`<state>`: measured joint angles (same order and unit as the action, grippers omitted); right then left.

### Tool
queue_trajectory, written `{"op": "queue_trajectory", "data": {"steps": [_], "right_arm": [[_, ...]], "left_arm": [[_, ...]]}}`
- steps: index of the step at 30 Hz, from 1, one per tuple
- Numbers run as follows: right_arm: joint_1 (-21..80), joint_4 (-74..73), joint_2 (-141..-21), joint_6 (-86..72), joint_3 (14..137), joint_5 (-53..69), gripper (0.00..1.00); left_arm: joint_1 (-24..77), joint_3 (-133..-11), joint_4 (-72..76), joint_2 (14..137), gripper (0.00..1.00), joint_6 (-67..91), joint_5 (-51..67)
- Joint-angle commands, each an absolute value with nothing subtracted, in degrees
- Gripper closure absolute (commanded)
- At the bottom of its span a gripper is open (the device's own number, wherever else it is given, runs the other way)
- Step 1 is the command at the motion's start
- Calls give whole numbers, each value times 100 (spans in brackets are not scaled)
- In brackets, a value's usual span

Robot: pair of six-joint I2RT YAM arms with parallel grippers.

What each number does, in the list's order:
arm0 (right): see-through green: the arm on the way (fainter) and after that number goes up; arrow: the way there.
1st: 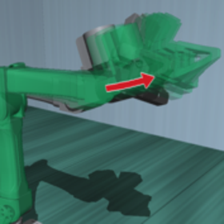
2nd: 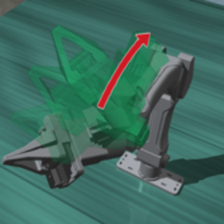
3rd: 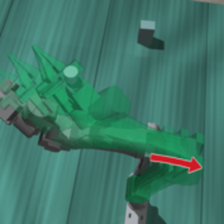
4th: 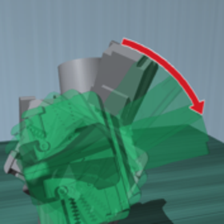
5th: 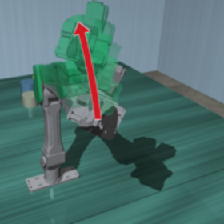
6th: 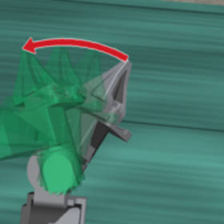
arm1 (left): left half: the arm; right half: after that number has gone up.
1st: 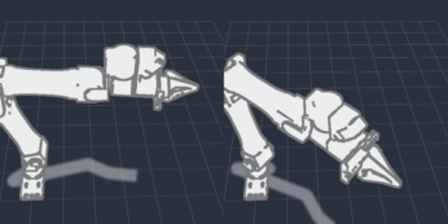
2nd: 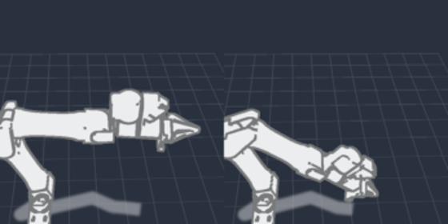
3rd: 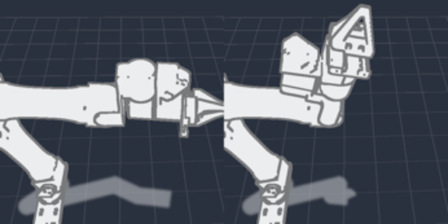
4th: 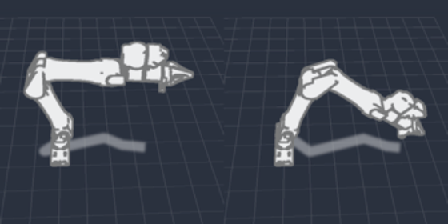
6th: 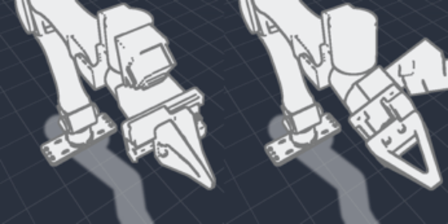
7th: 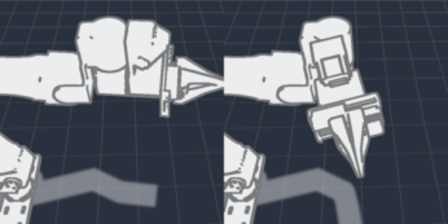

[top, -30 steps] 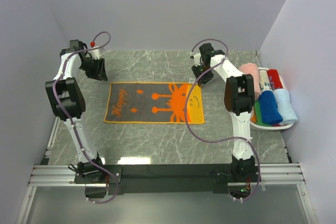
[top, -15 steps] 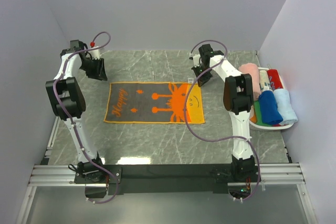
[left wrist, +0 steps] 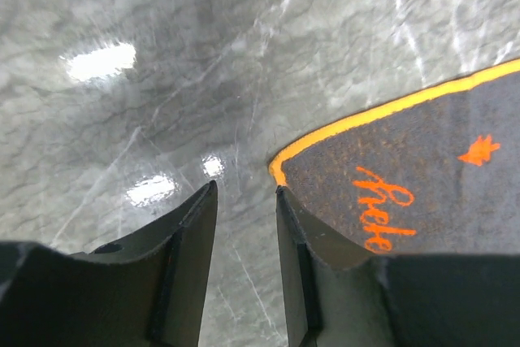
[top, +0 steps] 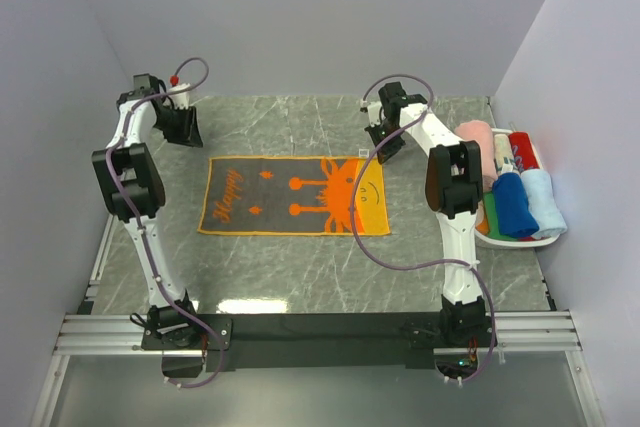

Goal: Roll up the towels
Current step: Flatten the towel, then fold the towel

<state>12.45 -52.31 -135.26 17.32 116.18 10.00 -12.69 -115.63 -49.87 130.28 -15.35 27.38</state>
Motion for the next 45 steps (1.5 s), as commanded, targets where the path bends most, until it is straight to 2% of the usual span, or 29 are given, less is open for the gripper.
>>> {"op": "queue_trajectory", "data": {"steps": [1,17,28,40,45], "right_arm": [[1195,-5344,-13324,1758,11918,967,100],[1169,-5352,-13377,1688,11979,835,100],[1169,-5405,-13386,1626,11962,870,100],[1152,-5282,-13386,1556,11918,791,100],[1090,-5238,-13412,1512,12023,747,100]], "left_arm": [[-1231,-11760,-5089,13218,59,-1705,2848],[-861,-11364,-5177,13482,57,-1898,2777],[-747,-11075,-4914,13430,58,-2074,2215],[-729,-11347,-5071,13553,77,-2092,2540],[-730,-11461,-5124,13579,90,-2066,2672]]}}
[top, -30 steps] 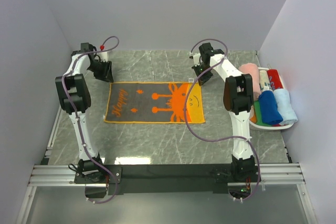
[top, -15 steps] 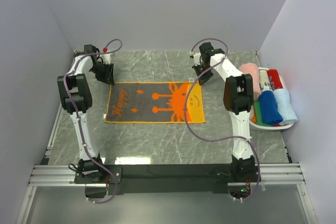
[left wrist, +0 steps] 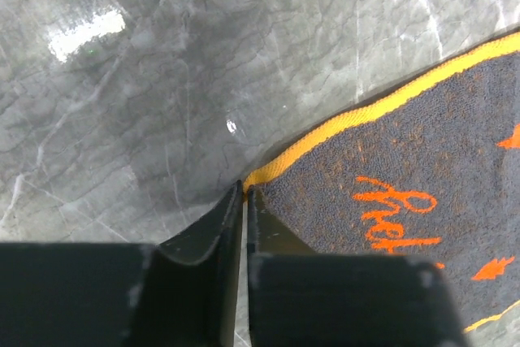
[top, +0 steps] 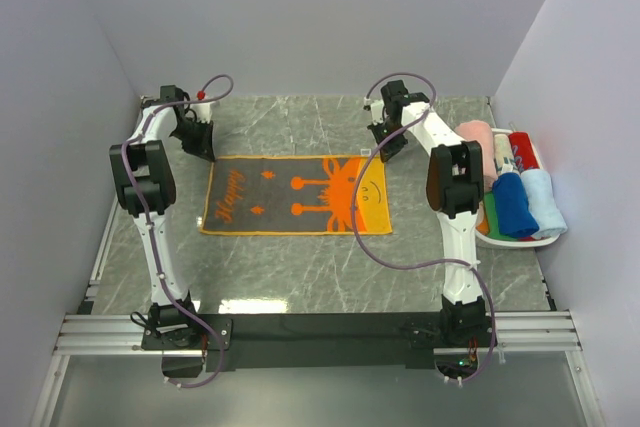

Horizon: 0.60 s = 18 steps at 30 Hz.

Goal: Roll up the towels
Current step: Fold the towel

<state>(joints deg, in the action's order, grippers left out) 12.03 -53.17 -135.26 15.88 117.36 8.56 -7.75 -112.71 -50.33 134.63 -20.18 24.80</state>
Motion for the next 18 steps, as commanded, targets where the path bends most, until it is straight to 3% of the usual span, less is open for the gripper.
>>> {"op": "queue_trajectory", "data": {"steps": [1,2,18], "right_arm": [[1081,-5238,-13412,1503,12058,747,100],[1081,-5230,-13421,1503,12067,738,100],[984,-5221,-12965,1880,12165,782,100]], "left_arm": [[-738,-11478,-5124,13570,92,-2065,2698],[-738,-11496,-5107,13588,99,-2013,2716],[-870,-11663,-4869,12876,100,-1995,3172]]}}
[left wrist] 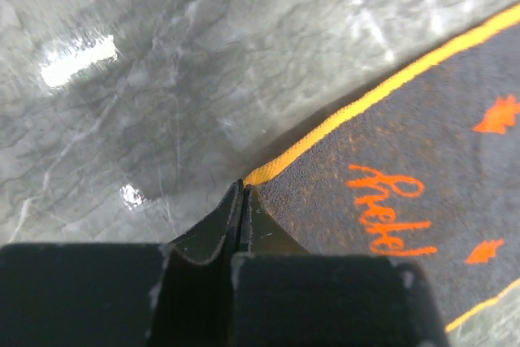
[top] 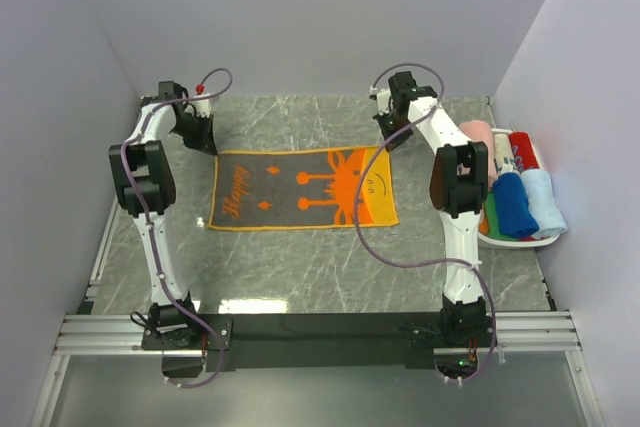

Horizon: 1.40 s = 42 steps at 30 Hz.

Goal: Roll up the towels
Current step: Fold the towel

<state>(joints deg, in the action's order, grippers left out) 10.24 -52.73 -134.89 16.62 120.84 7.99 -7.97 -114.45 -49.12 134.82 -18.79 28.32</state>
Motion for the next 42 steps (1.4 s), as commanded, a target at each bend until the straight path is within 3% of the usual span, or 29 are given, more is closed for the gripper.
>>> {"op": "queue_trajectory", "data": {"steps": [1,16,24,32,42], "right_arm": [[976,-5238,-12816,1924,12016,843,100],[976,-5089,-11093,2689,9266,1590,100],[1046,-5177,-10741,2830,8106,1978,100],[1169,-4948,-10819,2637,7682,1943,100],[1160,-4966,-10741,2628,7708,1793,100]], "left_arm": [[-888,-11646,-5000,12824,100,-2117,3260],[-1485,-9634,-6336,11339,100,-4120,3595],[-1503,-8158,-6206,10600,100,-4456,3322],[-1459,-7261,-5459,10591,99,-3920,2953],[-1450,-7145,-5343,10547,99,-3735,2962]]}}
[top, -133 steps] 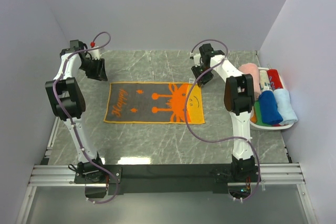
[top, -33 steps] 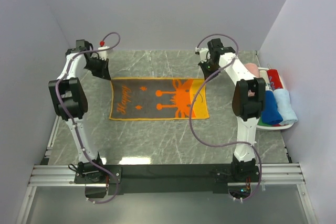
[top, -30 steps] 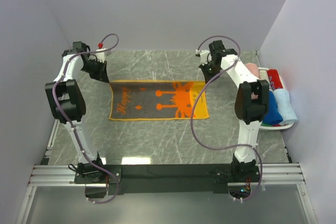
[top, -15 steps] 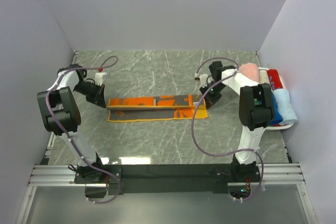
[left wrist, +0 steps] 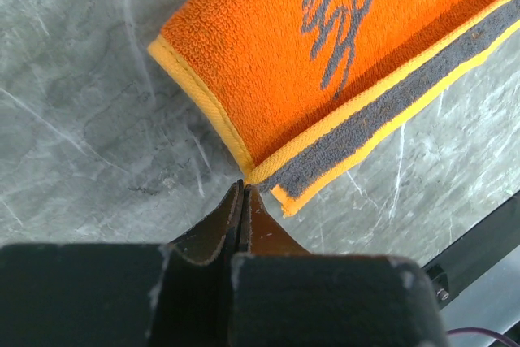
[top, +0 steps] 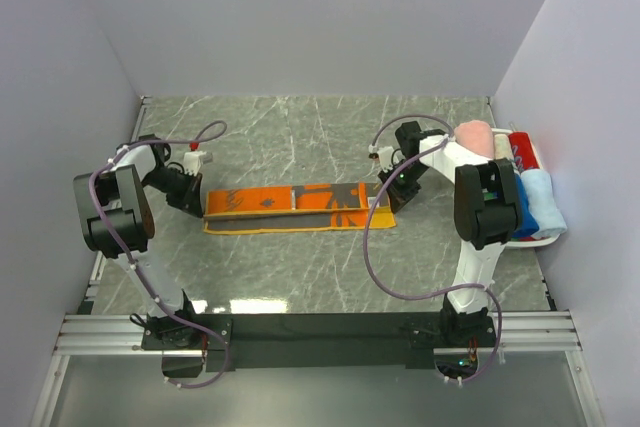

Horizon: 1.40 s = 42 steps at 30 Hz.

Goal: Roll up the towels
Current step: Fold the towel

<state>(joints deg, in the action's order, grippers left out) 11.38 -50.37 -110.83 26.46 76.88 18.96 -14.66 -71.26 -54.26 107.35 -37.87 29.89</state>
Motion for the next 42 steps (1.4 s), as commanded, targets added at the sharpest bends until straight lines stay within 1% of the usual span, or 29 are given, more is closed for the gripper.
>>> {"op": "queue_trajectory", "data": {"steps": [1,13,20,31,42], "right_arm": [[1151,-4975,-10723,2628,7708,1784,100],[1160,-5238,-10363,2610,7682,2030,100],[1160,-5177,-10195,2646,7305,2013,100],[1345,-4860,-10529,2514,6935,1899,100],[1389,-4843,-10652,2478,6996,1811,100]], "left_arm": [[-1450,-7172,-5370,10512,100,-3744,2971],[-1459,-7313,-5880,10046,99,-3884,3138],[-1459,-7137,-6073,9835,100,-4122,3094],[-1459,-6592,-5590,10010,99,-4061,2786],[-1450,-6574,-5361,10301,99,-3929,2769]]}}
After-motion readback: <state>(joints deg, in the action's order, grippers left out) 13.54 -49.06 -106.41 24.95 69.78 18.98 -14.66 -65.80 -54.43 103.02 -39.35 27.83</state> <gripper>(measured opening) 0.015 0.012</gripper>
